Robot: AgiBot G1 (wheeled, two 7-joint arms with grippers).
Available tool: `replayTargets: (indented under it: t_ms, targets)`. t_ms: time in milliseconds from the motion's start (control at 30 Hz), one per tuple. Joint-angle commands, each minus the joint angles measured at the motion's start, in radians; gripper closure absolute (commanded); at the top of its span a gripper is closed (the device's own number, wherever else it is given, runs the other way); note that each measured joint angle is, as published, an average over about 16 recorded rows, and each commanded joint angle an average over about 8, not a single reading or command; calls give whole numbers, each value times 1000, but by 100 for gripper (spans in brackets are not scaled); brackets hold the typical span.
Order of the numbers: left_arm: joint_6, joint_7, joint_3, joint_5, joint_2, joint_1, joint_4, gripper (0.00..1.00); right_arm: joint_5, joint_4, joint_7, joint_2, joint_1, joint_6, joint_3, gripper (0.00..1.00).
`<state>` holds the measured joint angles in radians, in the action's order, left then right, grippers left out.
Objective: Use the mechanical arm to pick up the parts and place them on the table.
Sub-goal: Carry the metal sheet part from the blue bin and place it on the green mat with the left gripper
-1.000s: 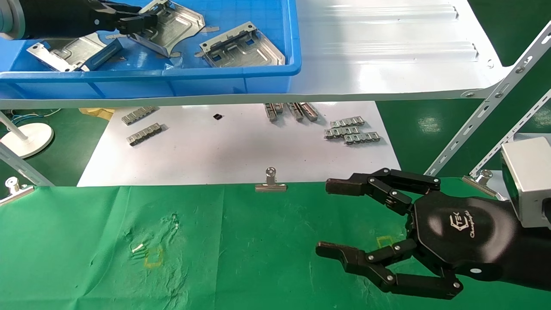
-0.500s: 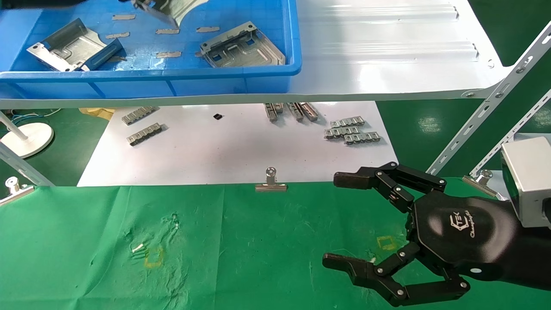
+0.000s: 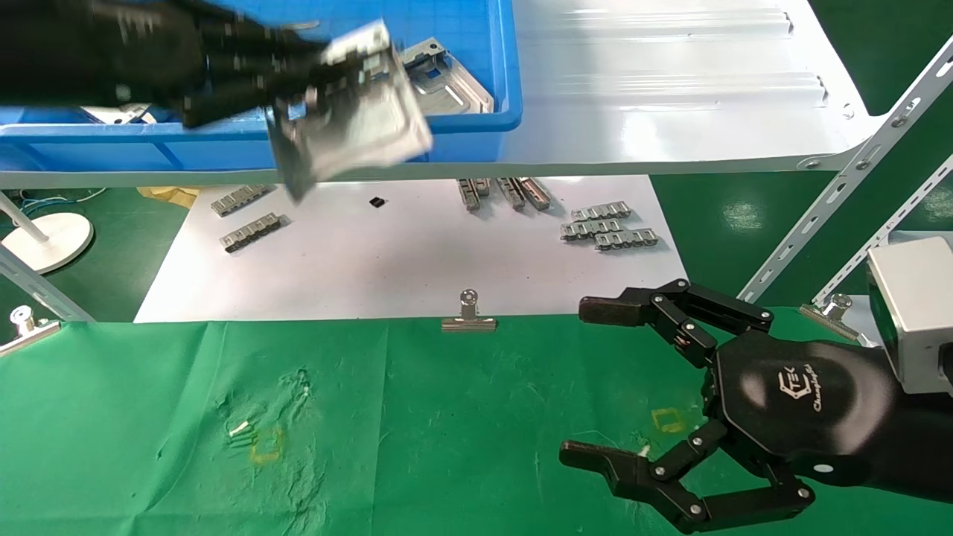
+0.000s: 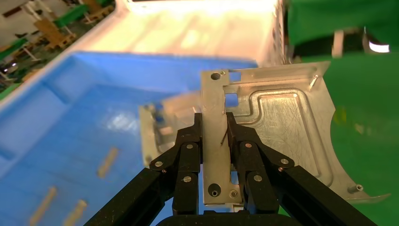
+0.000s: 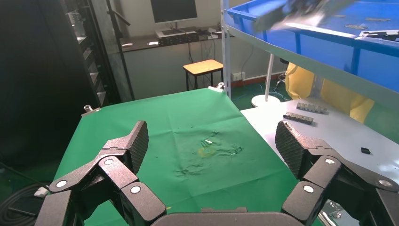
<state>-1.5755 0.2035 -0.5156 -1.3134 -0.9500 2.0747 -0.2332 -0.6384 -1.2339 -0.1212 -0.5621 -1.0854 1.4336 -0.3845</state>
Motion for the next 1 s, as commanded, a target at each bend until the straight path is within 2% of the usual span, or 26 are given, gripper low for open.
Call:
replayTargets:
  t_ms: [33, 167, 300, 467, 600, 833, 1000]
  targets:
    - [-32, 44, 4, 15, 20, -19, -17, 100, 0, 0, 0, 0, 0, 0, 0, 0]
    - [-36, 92, -43, 104, 110, -114, -175, 100, 0, 0, 0, 0, 0, 0, 0, 0]
    - [-31, 134, -136, 166, 214, -217, -327, 100, 0, 0, 0, 0, 0, 0, 0, 0]
    - [-17, 213, -245, 186, 314, -303, -386, 100, 0, 0, 0, 0, 0, 0, 0, 0]
    - [-4, 296, -297, 169, 327, -341, -338, 100, 0, 0, 0, 0, 0, 0, 0, 0]
    - [-3, 427, -343, 161, 273, -380, -243, 99, 0, 0, 0, 0, 0, 0, 0, 0]
    - [-2, 506, -369, 165, 224, -401, -181, 38, 0, 0, 0, 0, 0, 0, 0, 0]
